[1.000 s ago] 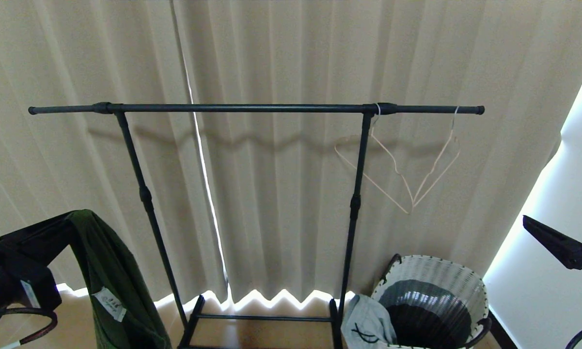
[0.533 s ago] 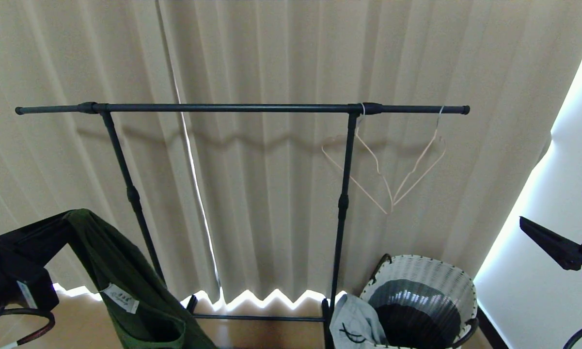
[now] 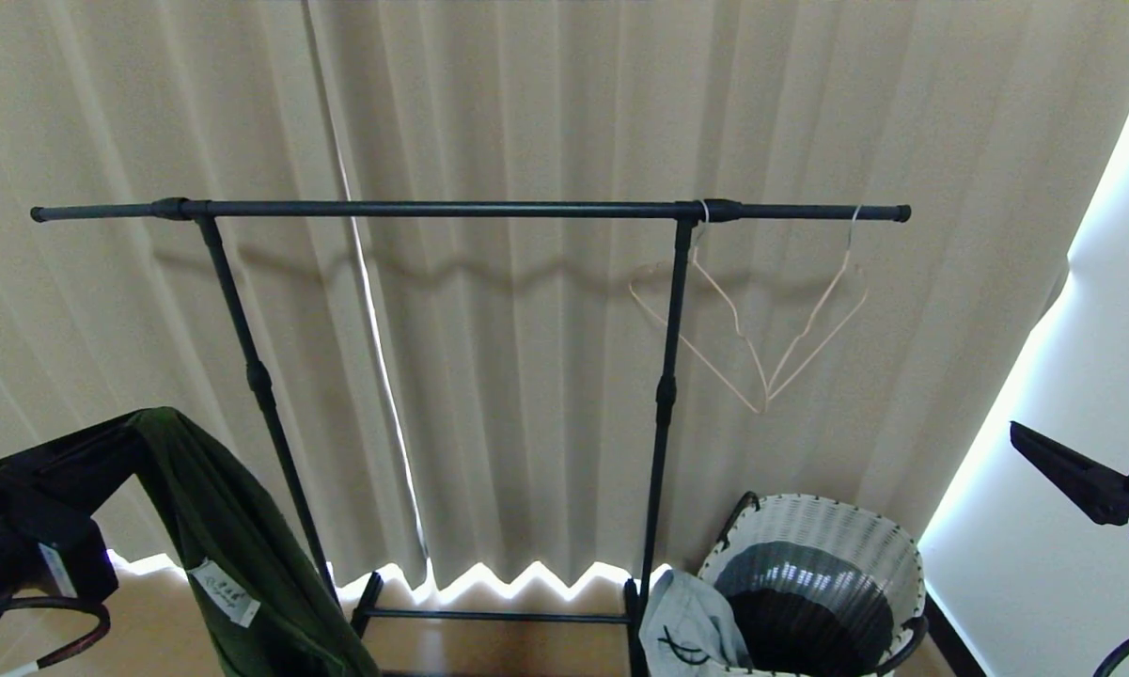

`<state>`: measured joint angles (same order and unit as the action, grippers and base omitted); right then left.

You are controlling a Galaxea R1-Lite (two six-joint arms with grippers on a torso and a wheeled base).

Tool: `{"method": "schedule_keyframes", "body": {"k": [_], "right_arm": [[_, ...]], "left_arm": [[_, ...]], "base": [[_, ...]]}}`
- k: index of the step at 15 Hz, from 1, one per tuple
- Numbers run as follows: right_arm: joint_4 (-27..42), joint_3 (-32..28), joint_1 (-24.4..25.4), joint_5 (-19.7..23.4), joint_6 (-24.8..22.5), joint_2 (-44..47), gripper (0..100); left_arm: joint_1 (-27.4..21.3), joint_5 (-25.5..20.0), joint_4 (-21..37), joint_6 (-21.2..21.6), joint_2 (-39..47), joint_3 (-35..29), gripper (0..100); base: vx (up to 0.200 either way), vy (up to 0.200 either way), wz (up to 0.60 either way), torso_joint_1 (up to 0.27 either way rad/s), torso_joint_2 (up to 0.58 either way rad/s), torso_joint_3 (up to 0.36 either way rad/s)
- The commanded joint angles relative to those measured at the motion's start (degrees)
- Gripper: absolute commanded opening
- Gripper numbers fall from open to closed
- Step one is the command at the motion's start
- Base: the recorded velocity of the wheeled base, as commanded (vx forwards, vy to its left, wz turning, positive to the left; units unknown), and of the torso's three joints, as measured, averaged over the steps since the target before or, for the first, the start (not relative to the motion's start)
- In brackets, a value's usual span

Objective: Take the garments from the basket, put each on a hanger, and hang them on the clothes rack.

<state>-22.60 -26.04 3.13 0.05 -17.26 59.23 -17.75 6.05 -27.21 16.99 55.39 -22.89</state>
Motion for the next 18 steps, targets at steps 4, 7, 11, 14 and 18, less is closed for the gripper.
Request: {"method": "schedule_keyframes", "body": {"k": [4, 7, 11, 14, 18], "right_arm": [[-0.07, -0.15, -0.14, 0.21, 0.04, 0.62, 100], [-0.07, -0.24, -0.14, 0.3, 0.12, 0.71, 100], [-0.07, -0.15, -0.14, 0.3, 0.12, 0.71, 100], [-0.07, -0.15, -0.14, 0.3, 0.12, 0.71, 100], [-0.07, -0.15, -0.23, 0.39, 0.39, 0.71, 100]], "left_arm": [[-0.09, -0.07, -0.04, -0.12, 0.24, 0.04, 0], [-0.09, -0.07, -0.04, -0.03, 0.24, 0.04, 0], [-0.09, 0.02, -0.12, -0.03, 0.33, 0.13, 0], [-0.09, -0.07, -0.12, 0.06, 0.33, 0.13, 0], [-0.09, 0.02, -0.12, 0.41, 0.15, 0.48, 0]], "base": [[0.2, 0.0, 0.0, -0.005, 0.0, 0.004], [0.2, 0.0, 0.0, 0.002, 0.0, 0.001], [0.2, 0.0, 0.0, 0.001, 0.0, 0.001], [0.2, 0.0, 0.0, 0.002, 0.0, 0.002], [0.05, 0.0, 0.0, 0.002, 0.0, 0.001]]}}
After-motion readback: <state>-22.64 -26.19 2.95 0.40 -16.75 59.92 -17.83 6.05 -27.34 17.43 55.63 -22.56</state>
